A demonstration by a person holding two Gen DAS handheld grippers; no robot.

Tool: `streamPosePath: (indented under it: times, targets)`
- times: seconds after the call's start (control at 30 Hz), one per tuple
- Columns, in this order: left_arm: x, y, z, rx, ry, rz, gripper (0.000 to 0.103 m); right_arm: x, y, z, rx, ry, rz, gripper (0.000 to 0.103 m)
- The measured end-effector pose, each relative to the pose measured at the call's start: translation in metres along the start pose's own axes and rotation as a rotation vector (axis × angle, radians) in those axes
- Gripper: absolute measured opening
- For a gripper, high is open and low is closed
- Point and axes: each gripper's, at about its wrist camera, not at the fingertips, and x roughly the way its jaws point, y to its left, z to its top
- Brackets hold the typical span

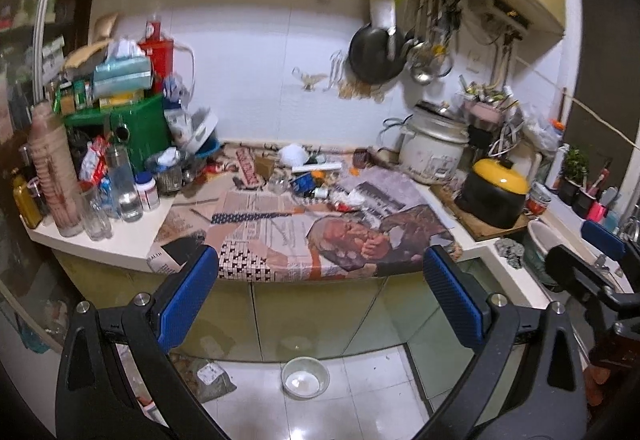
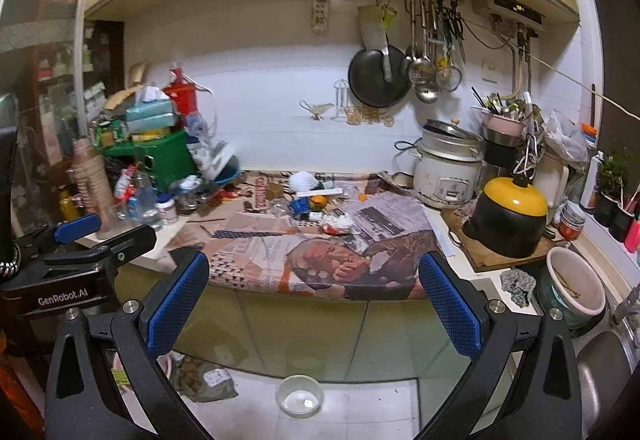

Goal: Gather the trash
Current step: 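Reach the left tool to the clear plastic bottle while the right tool reaches the white tissue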

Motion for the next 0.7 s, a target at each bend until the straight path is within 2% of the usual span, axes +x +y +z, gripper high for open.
streamPosePath:
  times: [0.23,0.47,0.6,0.7]
  targets:
    - [0.092,0.015,0.01,-0.038,0.101,0.055,0.101,0.072,-0.019,0.008,0.021,0.061,-0.038,0.103]
    - [0.19,0.01,0.031,-0.048,0.182,0.052,0.099,0.162,-0.054,0.021,0.031,0.123,-0.03,0.103]
    - [0.247,0.007,0.049,-0.099,0.25,0.055,0.099,0.214,-0.081,0.032,0.041,0.188,-0.022,0.103]
    - [0.286,0.01,0.056,-0.155,0.281,0.097,0.099,0.253,-0.1,0.037,0.047,0.224,-0.008,0.103]
